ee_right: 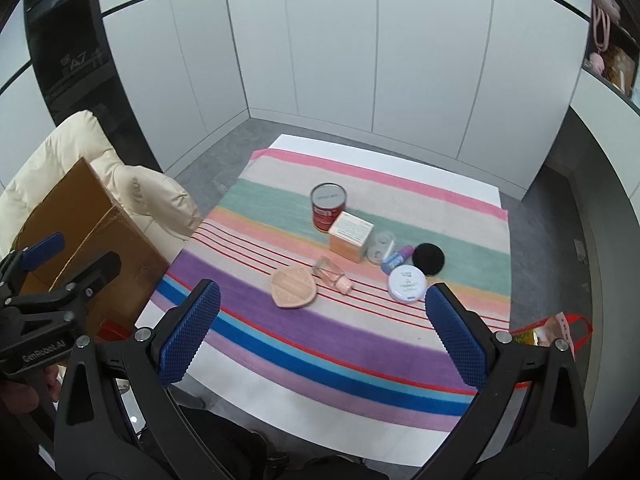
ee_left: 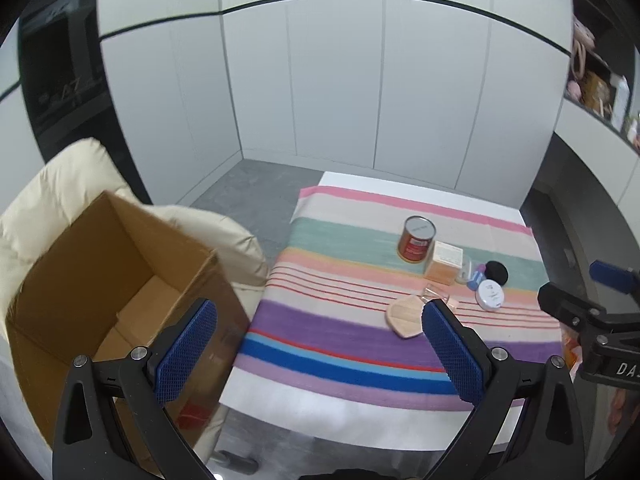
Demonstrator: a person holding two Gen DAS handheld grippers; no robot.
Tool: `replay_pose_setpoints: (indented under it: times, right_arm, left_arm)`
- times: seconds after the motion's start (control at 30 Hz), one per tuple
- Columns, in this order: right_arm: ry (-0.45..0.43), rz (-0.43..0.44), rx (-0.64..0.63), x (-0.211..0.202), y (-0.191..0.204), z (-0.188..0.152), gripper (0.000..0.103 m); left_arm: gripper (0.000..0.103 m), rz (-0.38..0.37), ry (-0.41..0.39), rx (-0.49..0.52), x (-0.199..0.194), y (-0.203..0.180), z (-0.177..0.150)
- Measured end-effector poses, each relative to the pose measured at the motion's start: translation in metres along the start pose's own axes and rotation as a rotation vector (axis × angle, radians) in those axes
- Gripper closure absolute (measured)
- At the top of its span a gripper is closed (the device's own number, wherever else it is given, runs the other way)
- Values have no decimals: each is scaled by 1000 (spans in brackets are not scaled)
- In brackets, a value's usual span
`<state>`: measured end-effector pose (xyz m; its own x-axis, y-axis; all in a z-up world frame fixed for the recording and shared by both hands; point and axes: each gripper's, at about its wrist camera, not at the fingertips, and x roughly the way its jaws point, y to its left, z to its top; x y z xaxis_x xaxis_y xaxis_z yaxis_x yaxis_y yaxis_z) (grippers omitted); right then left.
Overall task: Organize objects
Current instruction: 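Move both tools back over the table toward the remaining items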
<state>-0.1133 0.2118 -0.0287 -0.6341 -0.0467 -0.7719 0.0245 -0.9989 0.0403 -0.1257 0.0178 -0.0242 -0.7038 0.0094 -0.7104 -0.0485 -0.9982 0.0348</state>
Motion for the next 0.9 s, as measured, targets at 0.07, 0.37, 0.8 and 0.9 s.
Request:
replay_pose_setpoints:
  times: [0.07,0.37,0.8,0.9]
  right_arm:
    - [2,-17,2,-1,-7,-3,0]
    - [27,-42,38,2,-41,-18,0]
    - [120,-88,100,47,-84,-46,3]
    - [164,-92,112,67,-88,-53,4]
  left_arm:
    - [0,-1,4,14,2,-11,-1]
    - [0,-61,87,32,28,-44,-7]
    - [0,-146,158,115,75,-90,-29]
    - [0,-142,161,141,88,-94,-34]
